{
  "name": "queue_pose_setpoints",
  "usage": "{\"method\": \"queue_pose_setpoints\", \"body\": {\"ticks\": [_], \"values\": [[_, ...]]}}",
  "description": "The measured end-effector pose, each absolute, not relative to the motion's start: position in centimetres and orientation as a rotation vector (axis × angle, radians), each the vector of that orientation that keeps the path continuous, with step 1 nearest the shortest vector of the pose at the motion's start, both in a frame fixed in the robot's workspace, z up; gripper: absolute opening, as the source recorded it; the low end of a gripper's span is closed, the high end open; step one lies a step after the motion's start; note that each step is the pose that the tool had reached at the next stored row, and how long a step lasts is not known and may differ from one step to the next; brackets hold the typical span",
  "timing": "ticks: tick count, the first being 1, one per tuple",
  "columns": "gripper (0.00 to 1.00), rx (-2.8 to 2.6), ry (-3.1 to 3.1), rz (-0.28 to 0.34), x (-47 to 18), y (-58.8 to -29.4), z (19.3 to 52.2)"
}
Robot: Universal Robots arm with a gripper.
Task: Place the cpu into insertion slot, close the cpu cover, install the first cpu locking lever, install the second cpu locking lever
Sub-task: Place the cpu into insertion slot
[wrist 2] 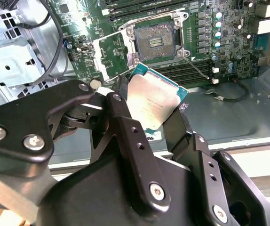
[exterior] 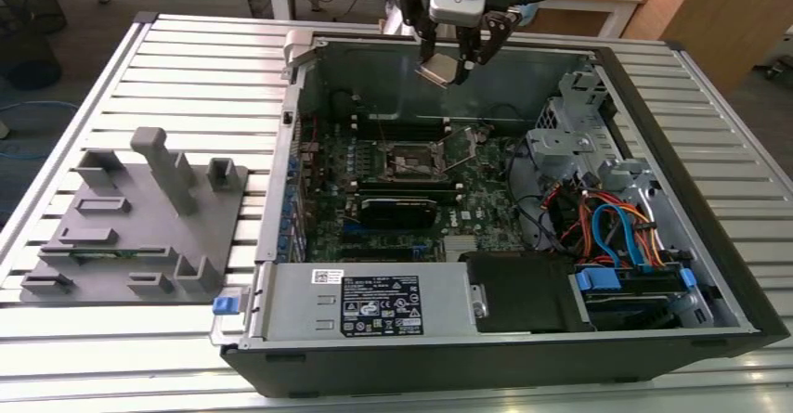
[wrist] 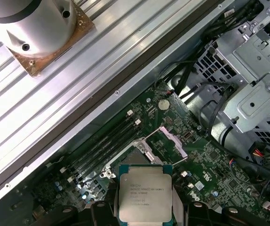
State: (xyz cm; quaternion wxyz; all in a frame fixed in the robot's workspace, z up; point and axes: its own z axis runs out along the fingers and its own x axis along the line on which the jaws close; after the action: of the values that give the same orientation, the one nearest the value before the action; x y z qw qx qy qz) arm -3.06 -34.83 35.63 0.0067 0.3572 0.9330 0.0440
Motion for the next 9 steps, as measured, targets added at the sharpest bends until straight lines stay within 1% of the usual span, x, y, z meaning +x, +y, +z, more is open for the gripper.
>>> {"method": "queue_pose_setpoints", "body": {"ticks": [9], "values": [[0.54,1.122,2.917,0.138,-3.24,-34.83,35.63]]}}
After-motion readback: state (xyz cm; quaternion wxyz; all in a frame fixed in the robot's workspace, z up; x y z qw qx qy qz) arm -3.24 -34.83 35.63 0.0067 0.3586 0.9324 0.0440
